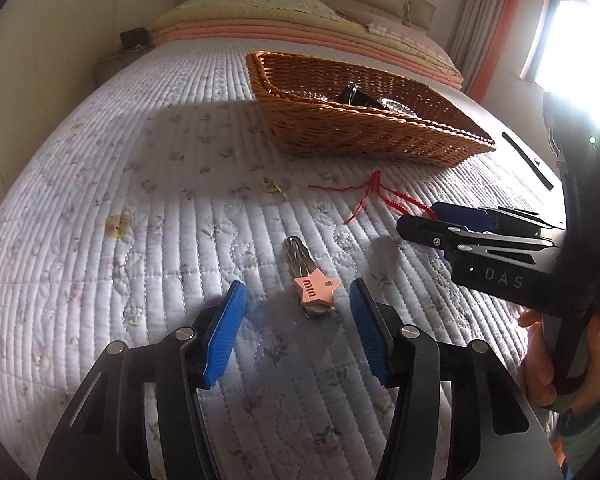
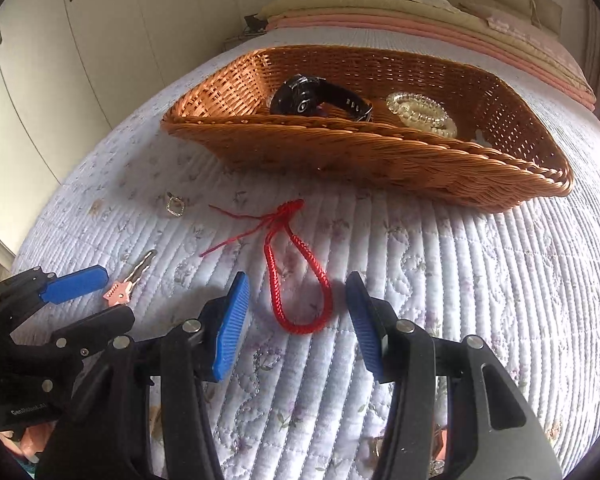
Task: Organize jewelry
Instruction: 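Grasp the pink-star keys with the left tool while the right tool grasps the red cord, then carry the keys and red cord into the basket and open both tools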
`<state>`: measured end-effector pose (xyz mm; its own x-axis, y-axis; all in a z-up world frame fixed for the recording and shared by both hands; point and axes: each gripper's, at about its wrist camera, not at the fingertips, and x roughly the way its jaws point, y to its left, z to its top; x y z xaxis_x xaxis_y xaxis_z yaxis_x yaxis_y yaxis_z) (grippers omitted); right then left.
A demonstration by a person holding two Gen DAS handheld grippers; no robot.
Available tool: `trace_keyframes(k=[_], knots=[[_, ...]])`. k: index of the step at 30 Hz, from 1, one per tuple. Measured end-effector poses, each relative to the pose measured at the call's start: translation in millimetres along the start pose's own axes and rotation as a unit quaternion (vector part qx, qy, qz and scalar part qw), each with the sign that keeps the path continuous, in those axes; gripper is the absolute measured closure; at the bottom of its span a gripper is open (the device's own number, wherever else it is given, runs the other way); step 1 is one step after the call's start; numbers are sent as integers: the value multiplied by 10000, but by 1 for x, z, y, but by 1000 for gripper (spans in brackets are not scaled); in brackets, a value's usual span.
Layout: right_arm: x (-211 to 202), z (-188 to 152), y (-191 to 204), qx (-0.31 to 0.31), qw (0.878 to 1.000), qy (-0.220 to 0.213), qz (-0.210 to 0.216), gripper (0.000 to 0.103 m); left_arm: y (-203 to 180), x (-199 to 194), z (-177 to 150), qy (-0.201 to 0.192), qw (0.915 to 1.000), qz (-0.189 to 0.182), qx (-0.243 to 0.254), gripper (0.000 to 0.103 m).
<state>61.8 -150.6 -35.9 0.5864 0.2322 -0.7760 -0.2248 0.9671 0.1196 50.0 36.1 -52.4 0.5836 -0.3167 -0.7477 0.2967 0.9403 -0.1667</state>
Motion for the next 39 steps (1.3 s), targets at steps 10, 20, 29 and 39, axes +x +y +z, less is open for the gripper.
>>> trace_keyframes(k=[10,20,29,39], knots=[[2,-3,10,-234,9992,-96,-307,78,-10,2,0,-18,9991,394,179,75],[-5,-9,4,-78,9997,-203,-69,94,-7,-4,-4,-162,9995,248,72,83],[-18,-14,2,-48,9990,-427,140,98,-7,-15,-8,-423,9990,107,52,83],[-36,-19,-9,167,9971,-576,476,99,-9,-27,-8,-691,9974,-183,73,83]])
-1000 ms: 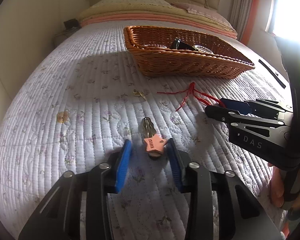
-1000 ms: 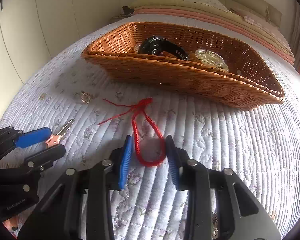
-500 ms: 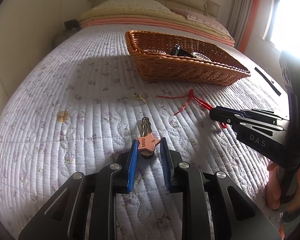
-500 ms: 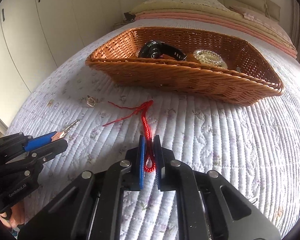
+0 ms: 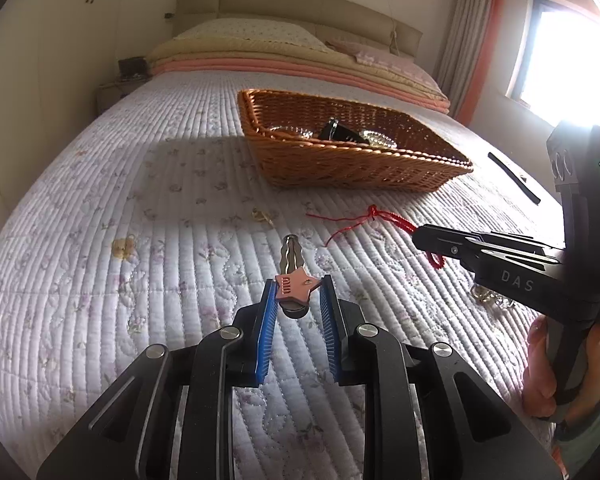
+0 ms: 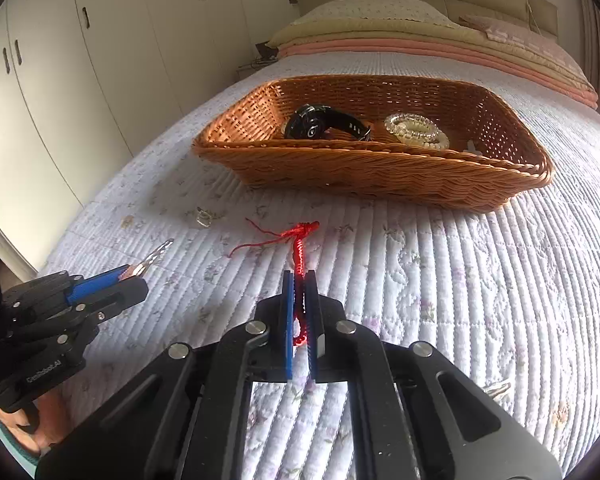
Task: Organize jewelry
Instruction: 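Carry the keys and red cord into the basket and open both tools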
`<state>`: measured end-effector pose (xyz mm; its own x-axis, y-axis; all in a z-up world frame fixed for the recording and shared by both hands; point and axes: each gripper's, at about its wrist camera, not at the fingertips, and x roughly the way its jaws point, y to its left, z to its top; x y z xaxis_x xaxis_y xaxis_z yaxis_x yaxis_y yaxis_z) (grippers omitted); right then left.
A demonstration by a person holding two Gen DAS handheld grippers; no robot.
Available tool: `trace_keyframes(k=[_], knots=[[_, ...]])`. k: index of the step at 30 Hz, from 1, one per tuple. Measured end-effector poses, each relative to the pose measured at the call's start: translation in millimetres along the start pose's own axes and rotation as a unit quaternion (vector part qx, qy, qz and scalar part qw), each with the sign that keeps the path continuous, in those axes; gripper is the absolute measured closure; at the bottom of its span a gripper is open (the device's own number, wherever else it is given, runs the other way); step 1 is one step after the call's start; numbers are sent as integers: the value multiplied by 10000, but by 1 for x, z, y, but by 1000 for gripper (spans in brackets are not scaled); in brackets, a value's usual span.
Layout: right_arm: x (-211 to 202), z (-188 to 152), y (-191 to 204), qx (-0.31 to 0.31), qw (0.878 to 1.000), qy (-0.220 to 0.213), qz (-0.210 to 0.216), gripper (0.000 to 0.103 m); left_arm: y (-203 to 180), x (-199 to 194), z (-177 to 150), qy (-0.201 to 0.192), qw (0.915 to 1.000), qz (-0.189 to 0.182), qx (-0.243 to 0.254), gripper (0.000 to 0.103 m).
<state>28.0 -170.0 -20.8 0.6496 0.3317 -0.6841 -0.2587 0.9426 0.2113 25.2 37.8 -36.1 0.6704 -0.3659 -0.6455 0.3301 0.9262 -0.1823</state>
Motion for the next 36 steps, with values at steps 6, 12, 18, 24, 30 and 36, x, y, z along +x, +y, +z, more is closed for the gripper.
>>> trace_keyframes(k=[6,12,18,24,30,36], knots=[[-32,-5,-8,251,9990,-144,348,99,-6,-16,7,-254,9994,-202,107,83],[-77,11,-14,215,9972,-578,415,99,-28,-36,31,-692,9965,-150,434,83],[-98,57,-26,159,9940,-1070,159,99,-41,-39,81,-1142,9918,-212,525,83],[-85,101,-45,133,9924,-1207,-213,99,-43,-11,132,-1239,9909,-296,431,83],[-43,143,-67,366,9949,-887,-309,99,-45,34,165,-1037,9934,-373,306,83],[15,155,-99,889,9957,-187,-193,99,-40,84,169,-568,9978,-308,180,83]])
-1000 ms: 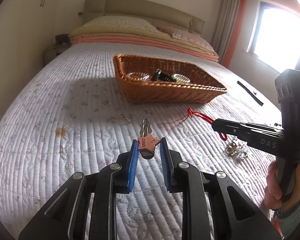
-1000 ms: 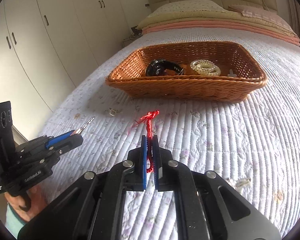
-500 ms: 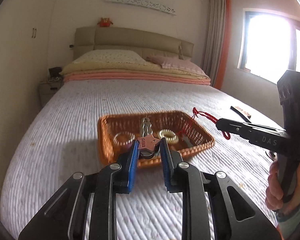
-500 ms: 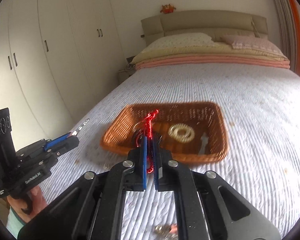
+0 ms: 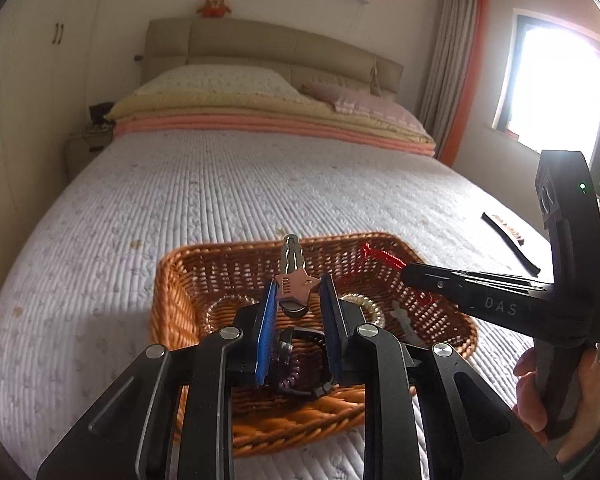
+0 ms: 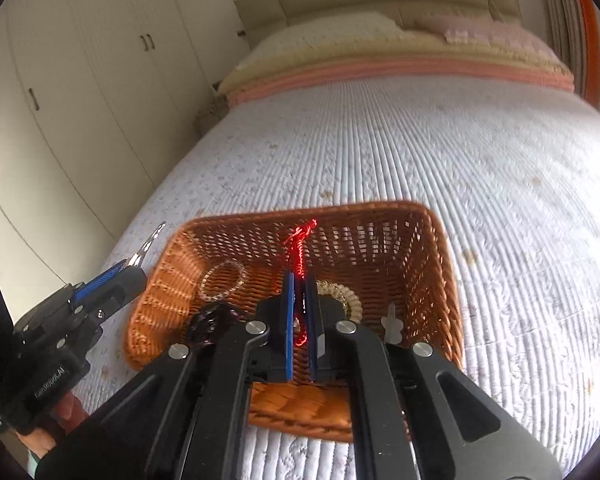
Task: Organize jewelry
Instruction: 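Carry the keys and red cord into the basket and open both tools, then move both tools back over the remaining keys and charms on the bed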
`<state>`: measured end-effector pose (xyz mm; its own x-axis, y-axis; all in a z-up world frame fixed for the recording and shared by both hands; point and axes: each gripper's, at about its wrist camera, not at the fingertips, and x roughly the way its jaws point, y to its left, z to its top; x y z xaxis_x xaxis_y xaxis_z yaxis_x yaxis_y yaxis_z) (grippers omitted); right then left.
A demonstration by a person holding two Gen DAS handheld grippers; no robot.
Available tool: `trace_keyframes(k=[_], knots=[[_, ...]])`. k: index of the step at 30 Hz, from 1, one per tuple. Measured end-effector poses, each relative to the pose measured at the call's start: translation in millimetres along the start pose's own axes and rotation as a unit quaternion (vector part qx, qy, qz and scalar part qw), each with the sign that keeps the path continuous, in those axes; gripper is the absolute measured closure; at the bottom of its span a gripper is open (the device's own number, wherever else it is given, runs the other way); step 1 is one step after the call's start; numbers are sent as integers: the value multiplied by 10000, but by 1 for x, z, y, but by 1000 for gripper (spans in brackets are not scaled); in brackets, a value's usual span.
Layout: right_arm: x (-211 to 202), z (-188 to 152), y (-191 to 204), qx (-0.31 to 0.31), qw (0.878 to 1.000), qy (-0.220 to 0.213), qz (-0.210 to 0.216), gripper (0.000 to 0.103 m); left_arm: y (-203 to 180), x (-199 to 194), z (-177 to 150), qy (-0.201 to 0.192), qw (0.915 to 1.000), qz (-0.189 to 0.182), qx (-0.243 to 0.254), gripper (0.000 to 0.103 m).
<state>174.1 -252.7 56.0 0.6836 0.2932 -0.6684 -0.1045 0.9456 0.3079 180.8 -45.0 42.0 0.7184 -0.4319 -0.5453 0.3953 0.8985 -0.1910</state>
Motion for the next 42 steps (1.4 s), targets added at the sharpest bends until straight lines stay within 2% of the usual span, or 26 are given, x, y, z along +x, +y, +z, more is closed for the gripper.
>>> trace_keyframes(k=[8,15,17,21,24,27,34,38,42], knots=[[37,-10,-17,341,9983,470,26,99,17,38,-18,449,9987,87,-221,83],[40,-16,-20,362,9979,538,-49,99,15,35,-21,468,9986,187,-165,82],[39,-17,-20,378,9976,584,31,97,12,28,-22,448,9987,211,-100,69],[21,-20,-21,401,9977,540,47,79,6,1,-21,276,9995,147,-103,61],[-3,-22,-14,313,9986,413,139,72,0,-31,-18,18,9999,100,-108,53],[-35,-29,-6,187,9994,205,211,53,-5,-68,-17,-248,9996,-20,-119,47],[-110,-60,22,-343,9985,-218,356,53,-17,-146,-28,-710,9973,-121,-166,40],[-135,-85,31,-584,9974,-351,252,53,-20,-183,-46,-888,9957,-93,-230,39],[-143,-120,29,-733,9969,-297,27,53,-19,-203,-71,-910,9952,-115,-353,38]])
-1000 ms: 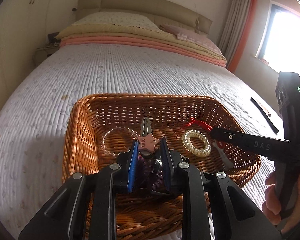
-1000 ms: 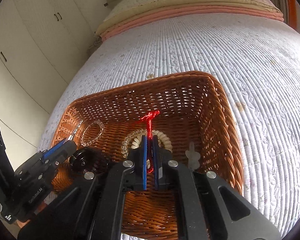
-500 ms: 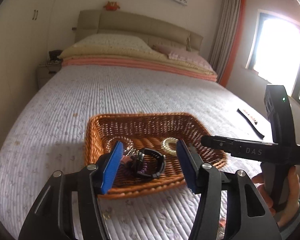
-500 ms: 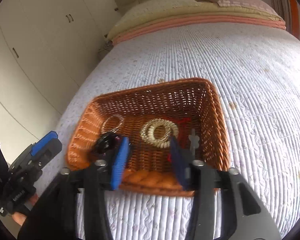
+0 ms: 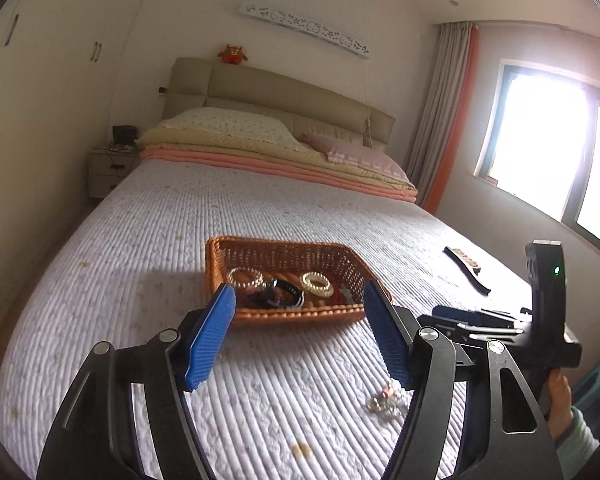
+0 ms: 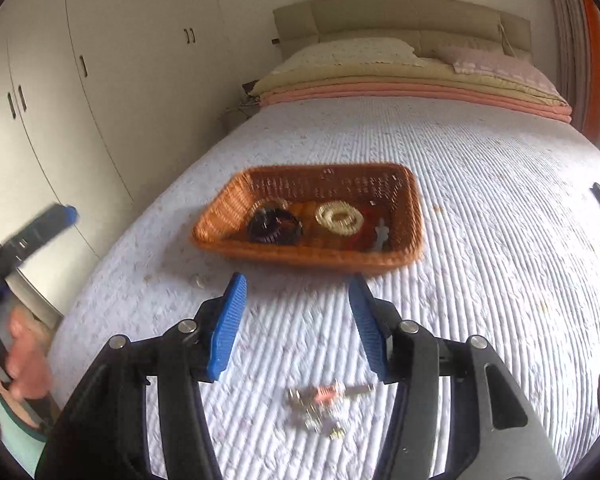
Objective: Organize jewelry
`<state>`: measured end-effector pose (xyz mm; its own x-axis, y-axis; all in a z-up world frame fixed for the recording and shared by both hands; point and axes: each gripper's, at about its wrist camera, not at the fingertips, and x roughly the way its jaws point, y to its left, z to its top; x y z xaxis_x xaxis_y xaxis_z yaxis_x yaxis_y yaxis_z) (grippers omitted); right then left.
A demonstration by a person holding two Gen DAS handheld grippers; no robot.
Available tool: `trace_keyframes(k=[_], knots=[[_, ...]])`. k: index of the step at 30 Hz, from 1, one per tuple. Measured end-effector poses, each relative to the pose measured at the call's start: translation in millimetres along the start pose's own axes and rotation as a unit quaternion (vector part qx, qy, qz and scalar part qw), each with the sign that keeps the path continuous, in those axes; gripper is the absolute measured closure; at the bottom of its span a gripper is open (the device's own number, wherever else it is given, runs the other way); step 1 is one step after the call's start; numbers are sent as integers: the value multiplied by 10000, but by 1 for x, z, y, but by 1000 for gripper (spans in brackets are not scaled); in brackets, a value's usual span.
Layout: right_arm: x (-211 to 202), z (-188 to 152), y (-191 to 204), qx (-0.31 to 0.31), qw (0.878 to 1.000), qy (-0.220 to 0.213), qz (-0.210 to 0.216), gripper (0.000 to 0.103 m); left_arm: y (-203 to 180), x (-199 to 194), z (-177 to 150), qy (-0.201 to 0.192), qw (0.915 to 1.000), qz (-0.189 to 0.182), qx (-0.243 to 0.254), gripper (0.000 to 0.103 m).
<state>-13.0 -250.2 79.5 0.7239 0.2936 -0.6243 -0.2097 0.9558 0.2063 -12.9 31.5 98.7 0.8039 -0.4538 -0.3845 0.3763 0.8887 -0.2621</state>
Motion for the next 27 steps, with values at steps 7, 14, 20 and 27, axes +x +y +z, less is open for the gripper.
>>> trace_keyframes(k=[7,14,20,27], knots=[[13,-56,-12,196,9990,401,7,53,13,-6,-48,240,9990,368,-100,38],[21,-89,-16,269,9982,524,-139,60,32,8,-82,607,9962,531,-317,38],[31,-102,-20,453,9967,657,-170,68,31,22,-102,870,9945,504,-288,38],[41,-101,-29,605,9954,714,-193,73,28,29,-109,965,9939,475,-225,38]])
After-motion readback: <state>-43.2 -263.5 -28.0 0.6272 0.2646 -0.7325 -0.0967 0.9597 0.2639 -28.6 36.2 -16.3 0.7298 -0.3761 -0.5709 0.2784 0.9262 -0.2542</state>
